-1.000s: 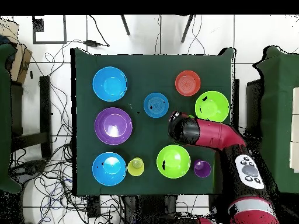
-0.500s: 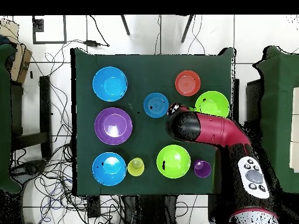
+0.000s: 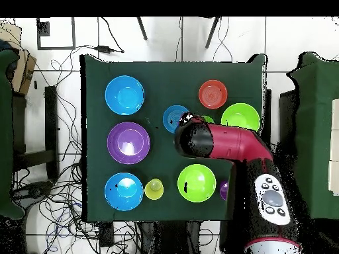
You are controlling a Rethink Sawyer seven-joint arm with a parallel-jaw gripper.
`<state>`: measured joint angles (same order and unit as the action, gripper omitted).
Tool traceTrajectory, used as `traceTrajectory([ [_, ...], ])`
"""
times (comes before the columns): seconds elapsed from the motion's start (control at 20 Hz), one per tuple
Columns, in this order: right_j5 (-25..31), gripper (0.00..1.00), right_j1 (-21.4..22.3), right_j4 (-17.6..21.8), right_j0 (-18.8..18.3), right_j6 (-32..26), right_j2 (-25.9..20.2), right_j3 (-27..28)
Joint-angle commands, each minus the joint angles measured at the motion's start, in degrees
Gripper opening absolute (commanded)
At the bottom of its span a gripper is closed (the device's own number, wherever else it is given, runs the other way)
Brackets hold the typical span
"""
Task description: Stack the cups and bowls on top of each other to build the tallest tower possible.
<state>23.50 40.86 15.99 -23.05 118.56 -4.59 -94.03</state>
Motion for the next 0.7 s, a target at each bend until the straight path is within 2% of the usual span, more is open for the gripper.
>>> traceTrajectory([
  [0.05, 5.33, 0.00, -1.69, -0.75, 4.43, 3.69, -1.70, 2.66],
  [0.7, 0.61, 0.00, -5.05, -0.73, 7.75, 6.36, 1.40, 3.35],
])
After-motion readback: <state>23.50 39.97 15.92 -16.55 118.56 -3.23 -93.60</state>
